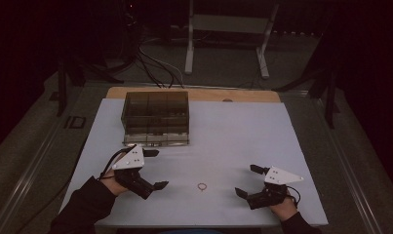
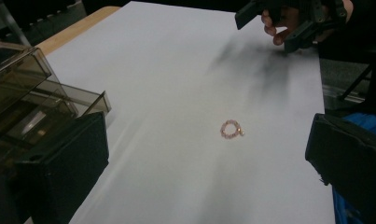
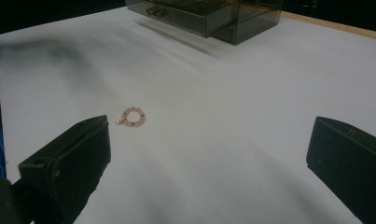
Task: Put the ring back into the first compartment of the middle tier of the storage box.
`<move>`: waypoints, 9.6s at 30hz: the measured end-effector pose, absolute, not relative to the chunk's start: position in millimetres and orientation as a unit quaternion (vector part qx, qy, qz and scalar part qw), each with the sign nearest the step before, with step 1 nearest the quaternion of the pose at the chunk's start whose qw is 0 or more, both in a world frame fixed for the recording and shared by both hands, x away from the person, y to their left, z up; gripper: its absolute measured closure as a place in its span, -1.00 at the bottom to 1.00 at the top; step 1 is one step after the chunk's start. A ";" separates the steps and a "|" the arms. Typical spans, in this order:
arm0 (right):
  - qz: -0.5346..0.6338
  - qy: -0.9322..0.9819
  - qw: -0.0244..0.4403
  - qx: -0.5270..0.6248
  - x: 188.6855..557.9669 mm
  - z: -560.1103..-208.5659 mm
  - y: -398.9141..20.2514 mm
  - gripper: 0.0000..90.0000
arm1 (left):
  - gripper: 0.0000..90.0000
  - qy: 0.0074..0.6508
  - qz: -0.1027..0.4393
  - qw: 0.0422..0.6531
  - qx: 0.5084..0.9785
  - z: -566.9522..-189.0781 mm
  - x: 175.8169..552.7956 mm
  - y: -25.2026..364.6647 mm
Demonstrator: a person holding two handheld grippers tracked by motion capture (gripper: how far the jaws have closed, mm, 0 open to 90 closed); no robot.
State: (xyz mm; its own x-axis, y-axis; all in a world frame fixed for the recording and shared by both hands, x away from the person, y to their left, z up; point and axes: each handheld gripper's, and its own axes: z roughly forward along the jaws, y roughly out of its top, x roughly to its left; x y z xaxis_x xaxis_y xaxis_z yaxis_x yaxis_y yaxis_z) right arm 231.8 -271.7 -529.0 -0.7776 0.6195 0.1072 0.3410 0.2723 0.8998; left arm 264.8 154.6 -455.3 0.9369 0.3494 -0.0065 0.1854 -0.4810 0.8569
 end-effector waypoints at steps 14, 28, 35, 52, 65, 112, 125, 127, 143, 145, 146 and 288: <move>0.521 0.786 0.133 0.305 231.9 -529.2 -271.8 -1.00 | -0.98 0.146 0.079 0.482 0.860 -454.8 273.9 128.9; 0.519 0.787 0.134 0.304 231.8 -529.1 -271.6 -1.00 | -0.98 0.130 0.067 0.479 0.866 -457.2 278.3 104.3; 0.519 0.788 0.134 0.303 231.7 -529.0 -271.7 -1.00 | -0.98 0.120 0.060 0.476 0.869 -459.3 280.2 90.6; 0.519 0.788 0.135 0.302 231.4 -528.8 -271.5 -1.00 | -0.98 0.110 0.040 0.483 0.868 -473.4 283.9 68.1; 0.519 0.789 0.133 0.301 231.3 -528.9 -271.7 -1.00 | -0.98 0.120 0.023 0.467 0.876 -499.0 286.6 52.9; 0.519 0.791 0.128 0.296 231.2 -529.5 -270.6 -1.00 | 0.75 0.137 0.015 0.360 0.923 -543.3 289.9 31.2; 0.517 0.793 0.127 0.296 231.1 -529.7 -269.9 -1.00 | 0.98 0.128 0.015 0.359 0.925 -543.3 288.4 30.0; 0.517 0.793 0.126 0.297 231.2 -529.8 -269.9 -1.00 | 0.98 0.127 0.015 0.358 0.925 -543.2 288.4 29.9; 0.517 0.793 0.127 0.297 231.3 -529.7 -270.3 -1.00 | 1.00 0.128 0.013 0.366 0.922 -533.6 290.2 31.7; 0.517 0.793 0.127 0.297 231.2 -529.6 -270.2 -1.00 | 1.00 0.129 0.014 0.369 0.920 -531.4 290.0 31.7; 0.517 0.793 0.127 0.297 231.1 -529.6 -270.2 -1.00 | 1.00 0.128 0.016 0.369 0.921 -529.6 290.6 32.4; 0.511 0.796 0.125 0.299 231.5 -530.7 -266.7 -1.00 | 1.00 0.305 0.138 0.387 0.859 -437.1 368.7 201.7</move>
